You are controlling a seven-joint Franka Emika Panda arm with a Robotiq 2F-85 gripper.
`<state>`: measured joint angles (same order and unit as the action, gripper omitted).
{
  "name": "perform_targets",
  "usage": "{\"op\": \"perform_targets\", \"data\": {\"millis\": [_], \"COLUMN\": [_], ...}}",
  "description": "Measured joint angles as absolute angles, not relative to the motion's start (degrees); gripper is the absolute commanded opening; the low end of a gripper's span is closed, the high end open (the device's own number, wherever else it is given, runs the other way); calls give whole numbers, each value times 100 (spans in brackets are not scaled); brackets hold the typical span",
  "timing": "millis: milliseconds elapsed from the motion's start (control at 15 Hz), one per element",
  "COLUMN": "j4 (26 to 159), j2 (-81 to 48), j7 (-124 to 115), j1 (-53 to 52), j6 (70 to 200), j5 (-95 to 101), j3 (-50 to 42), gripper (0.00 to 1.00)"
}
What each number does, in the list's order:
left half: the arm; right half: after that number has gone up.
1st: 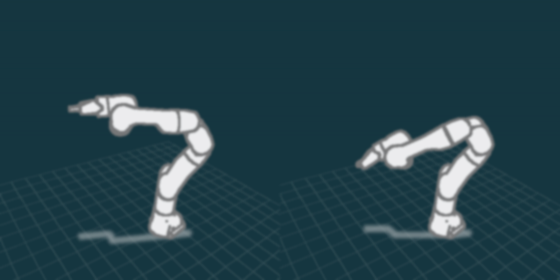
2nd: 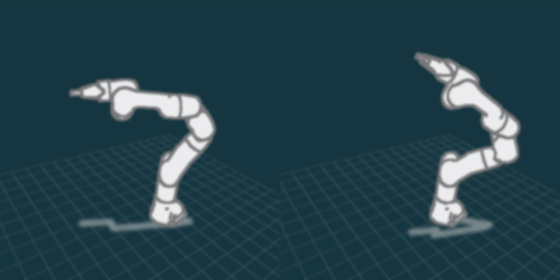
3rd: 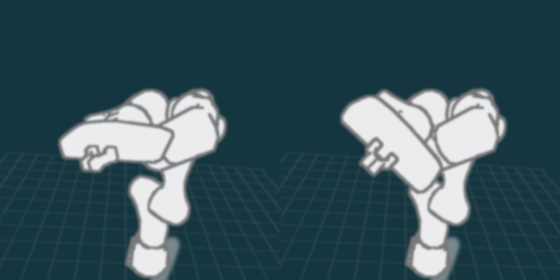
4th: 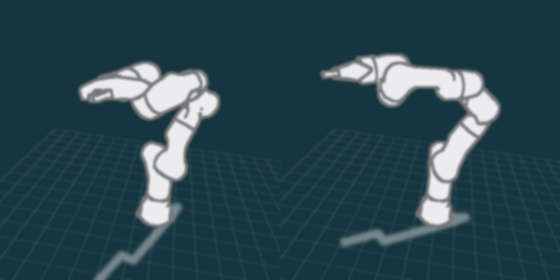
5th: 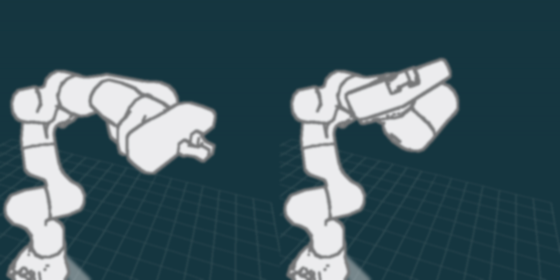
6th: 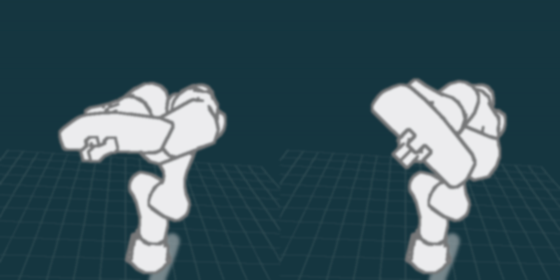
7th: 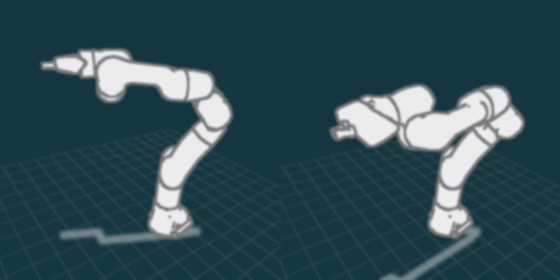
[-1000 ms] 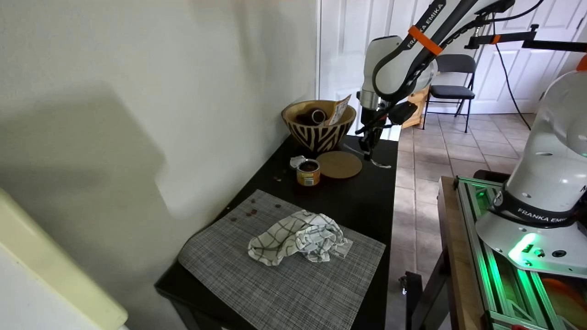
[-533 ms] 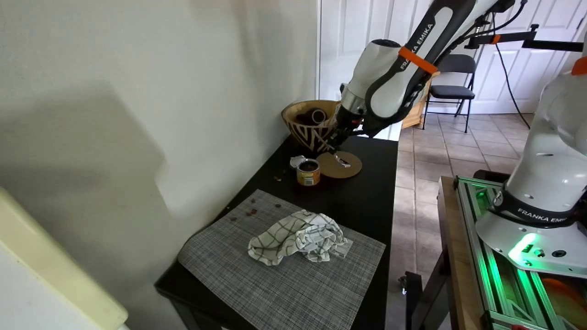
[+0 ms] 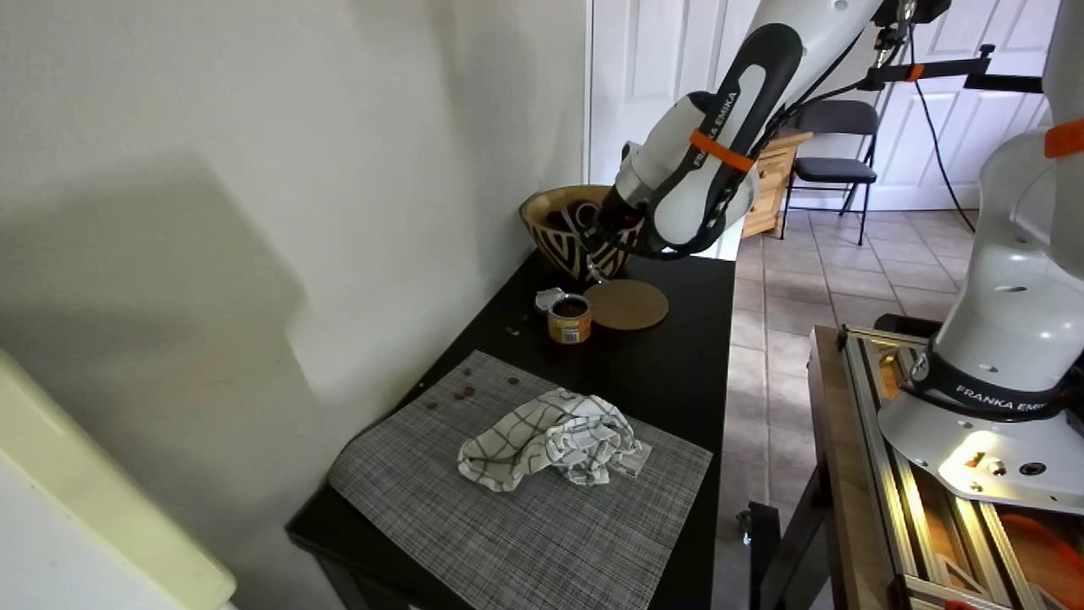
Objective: Put the spoon into the can
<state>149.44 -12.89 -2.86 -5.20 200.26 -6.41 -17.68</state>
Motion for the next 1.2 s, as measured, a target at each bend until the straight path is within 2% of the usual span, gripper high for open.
{"op": "perform_targets", "data": {"millis": [600,867,1200], "j4": [14960,15001,14901], "j2": [-1754,-1964,-2374], "j7": [154,215,413], "j1": [-1985,-2101,-1672], "j6": [21502,21988,22287], "j5": [-2268,-2629,-3046], "j3": [-1794,-1798,-1373], "gripper": [2,2,2]}}
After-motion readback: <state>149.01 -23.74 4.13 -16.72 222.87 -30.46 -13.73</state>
